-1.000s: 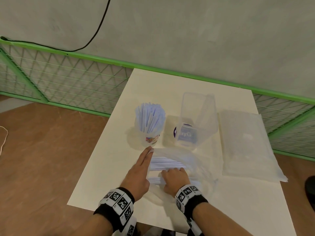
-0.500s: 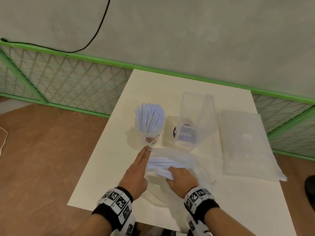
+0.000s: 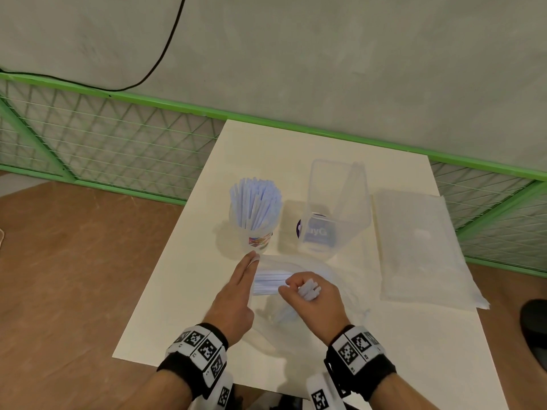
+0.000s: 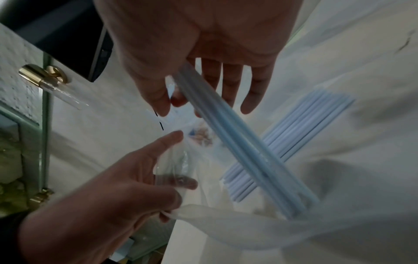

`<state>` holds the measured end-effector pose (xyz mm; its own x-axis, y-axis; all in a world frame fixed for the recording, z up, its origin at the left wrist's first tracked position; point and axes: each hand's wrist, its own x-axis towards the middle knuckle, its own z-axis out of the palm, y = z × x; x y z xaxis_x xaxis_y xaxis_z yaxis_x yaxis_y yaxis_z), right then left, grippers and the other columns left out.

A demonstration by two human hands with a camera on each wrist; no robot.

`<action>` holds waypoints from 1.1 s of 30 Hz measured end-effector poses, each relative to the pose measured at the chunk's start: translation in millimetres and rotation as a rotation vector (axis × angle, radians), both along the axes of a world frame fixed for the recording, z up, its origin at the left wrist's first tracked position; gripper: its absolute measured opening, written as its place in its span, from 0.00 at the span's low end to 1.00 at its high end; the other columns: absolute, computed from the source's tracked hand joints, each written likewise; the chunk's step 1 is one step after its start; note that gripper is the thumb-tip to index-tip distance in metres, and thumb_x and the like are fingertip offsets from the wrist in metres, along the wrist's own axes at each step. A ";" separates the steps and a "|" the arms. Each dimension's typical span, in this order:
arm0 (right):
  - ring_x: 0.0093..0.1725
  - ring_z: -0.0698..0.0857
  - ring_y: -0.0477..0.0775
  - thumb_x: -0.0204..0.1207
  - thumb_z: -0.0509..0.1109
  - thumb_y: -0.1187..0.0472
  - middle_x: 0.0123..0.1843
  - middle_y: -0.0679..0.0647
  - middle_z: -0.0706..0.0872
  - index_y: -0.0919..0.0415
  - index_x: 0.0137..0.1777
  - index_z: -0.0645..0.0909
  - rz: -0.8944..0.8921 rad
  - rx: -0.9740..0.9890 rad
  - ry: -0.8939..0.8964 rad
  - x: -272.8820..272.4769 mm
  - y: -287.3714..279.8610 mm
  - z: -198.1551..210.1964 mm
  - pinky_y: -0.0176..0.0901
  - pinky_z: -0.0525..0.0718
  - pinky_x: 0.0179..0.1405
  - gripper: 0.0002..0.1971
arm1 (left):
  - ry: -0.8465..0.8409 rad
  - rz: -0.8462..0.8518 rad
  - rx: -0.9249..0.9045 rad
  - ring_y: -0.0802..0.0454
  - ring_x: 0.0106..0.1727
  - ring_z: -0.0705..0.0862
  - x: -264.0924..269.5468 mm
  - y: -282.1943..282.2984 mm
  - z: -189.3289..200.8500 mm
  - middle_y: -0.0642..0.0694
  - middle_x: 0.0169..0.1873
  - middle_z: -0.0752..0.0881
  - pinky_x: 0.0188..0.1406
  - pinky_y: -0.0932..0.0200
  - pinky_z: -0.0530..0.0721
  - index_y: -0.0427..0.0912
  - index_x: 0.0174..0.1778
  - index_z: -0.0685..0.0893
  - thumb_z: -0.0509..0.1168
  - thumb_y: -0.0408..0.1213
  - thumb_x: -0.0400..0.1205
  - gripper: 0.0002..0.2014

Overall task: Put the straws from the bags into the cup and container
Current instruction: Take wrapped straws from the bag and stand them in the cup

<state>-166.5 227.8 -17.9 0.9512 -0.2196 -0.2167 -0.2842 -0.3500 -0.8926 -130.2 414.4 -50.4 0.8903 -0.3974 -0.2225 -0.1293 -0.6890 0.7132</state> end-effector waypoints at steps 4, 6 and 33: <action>0.42 0.85 0.40 0.74 0.76 0.57 0.41 0.44 0.88 0.53 0.36 0.84 -0.011 -0.011 -0.061 -1.9 1.0 0.1 0.28 0.79 0.43 0.06 | 0.007 0.001 -0.009 0.58 0.67 0.76 -0.2 0.1 -0.4 0.71 0.82 0.40 0.47 0.75 0.74 0.54 0.86 0.49 0.59 0.15 0.69 0.52; 0.43 0.86 0.41 0.74 0.75 0.56 0.42 0.45 0.88 0.51 0.38 0.85 0.043 -0.071 -0.039 -3.1 -2.5 -2.5 0.32 0.82 0.45 0.04 | 0.003 -0.001 -0.009 0.58 0.70 0.75 0.1 0.2 -1.2 0.69 0.83 0.40 0.50 0.75 0.74 0.53 0.86 0.49 0.59 0.15 0.69 0.52; 0.44 0.89 0.49 0.74 0.72 0.52 0.44 0.51 0.91 0.53 0.43 0.88 0.318 -0.343 -0.241 177.2 23.2 118.3 0.45 0.86 0.45 0.07 | 0.009 0.009 -0.078 0.58 0.74 0.73 -0.1 4.0 7.9 0.71 0.82 0.41 0.64 0.63 0.80 0.52 0.86 0.51 0.55 0.15 0.69 0.49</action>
